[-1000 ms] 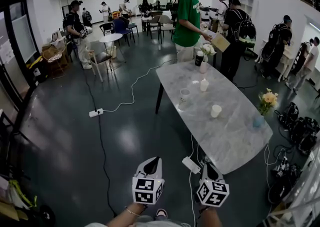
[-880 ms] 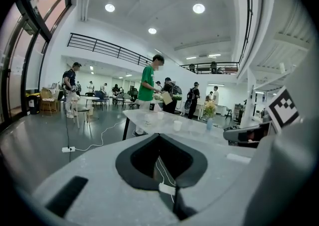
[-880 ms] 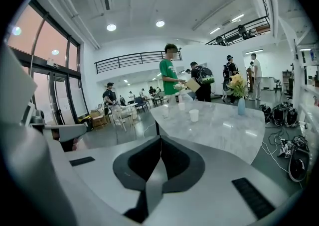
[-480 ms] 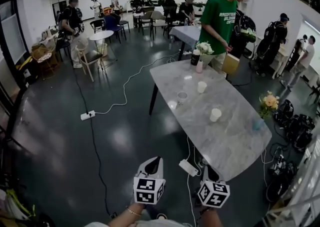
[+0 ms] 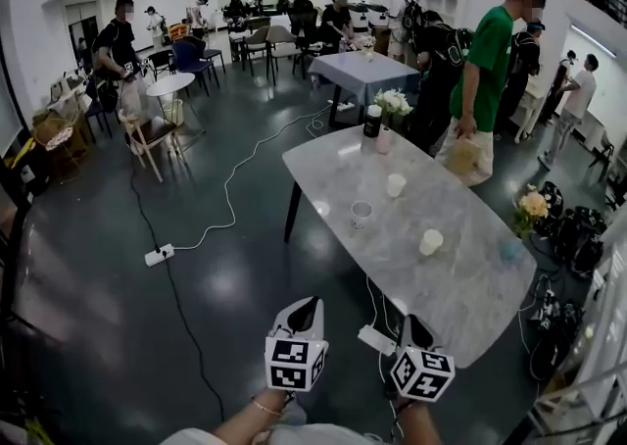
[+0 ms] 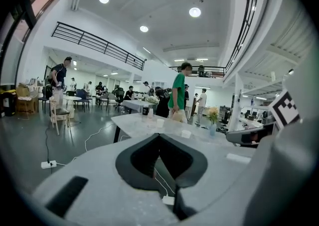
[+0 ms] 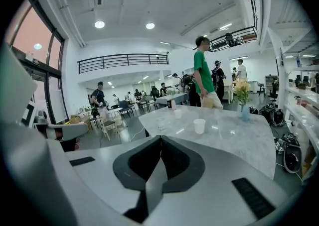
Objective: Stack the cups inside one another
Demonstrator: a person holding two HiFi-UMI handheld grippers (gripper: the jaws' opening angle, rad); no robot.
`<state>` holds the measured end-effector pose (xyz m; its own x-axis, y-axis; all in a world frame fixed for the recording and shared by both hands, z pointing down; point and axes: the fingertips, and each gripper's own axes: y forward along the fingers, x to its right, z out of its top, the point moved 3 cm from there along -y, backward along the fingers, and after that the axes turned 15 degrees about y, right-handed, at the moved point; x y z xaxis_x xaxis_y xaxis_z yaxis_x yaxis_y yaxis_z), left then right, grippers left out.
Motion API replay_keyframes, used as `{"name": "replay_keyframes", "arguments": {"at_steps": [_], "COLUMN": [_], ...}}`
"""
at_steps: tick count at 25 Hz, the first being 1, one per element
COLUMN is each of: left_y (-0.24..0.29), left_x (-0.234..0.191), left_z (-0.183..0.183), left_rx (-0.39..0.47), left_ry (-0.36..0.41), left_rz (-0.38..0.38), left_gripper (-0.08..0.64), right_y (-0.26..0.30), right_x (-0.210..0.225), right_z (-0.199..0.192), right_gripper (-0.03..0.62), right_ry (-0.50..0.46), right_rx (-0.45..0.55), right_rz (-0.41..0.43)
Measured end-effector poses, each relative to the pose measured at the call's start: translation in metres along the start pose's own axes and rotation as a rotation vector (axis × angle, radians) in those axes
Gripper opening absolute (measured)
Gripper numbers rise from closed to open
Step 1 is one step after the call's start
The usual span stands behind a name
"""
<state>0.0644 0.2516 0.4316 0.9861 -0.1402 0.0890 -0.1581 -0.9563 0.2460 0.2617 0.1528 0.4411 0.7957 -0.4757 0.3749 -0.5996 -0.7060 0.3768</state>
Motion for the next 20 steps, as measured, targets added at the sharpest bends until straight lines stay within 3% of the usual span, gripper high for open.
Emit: {"name": "replay_keyframes", "arguments": {"at_steps": [10, 20], "left_y": [0.03, 0.045], "left_x": [-0.079, -0.114], "left_z": [-0.005, -0.018], "left_rx": [-0.001, -0.021], "left_ry": [0.009, 0.022], "left_rz": [-0.066, -0.107], "left_gripper": [-0.003, -0.003], "right_y": [0.047, 0.074], "right_x": [-0.054, -0.083], "right_z": [-0.005, -0.015], "right_gripper": [0.008, 0.008], "right_ry": [0.043, 0.05], "right_rx": [0.02, 0.009], "right_rz": [-0.06, -0.086]}}
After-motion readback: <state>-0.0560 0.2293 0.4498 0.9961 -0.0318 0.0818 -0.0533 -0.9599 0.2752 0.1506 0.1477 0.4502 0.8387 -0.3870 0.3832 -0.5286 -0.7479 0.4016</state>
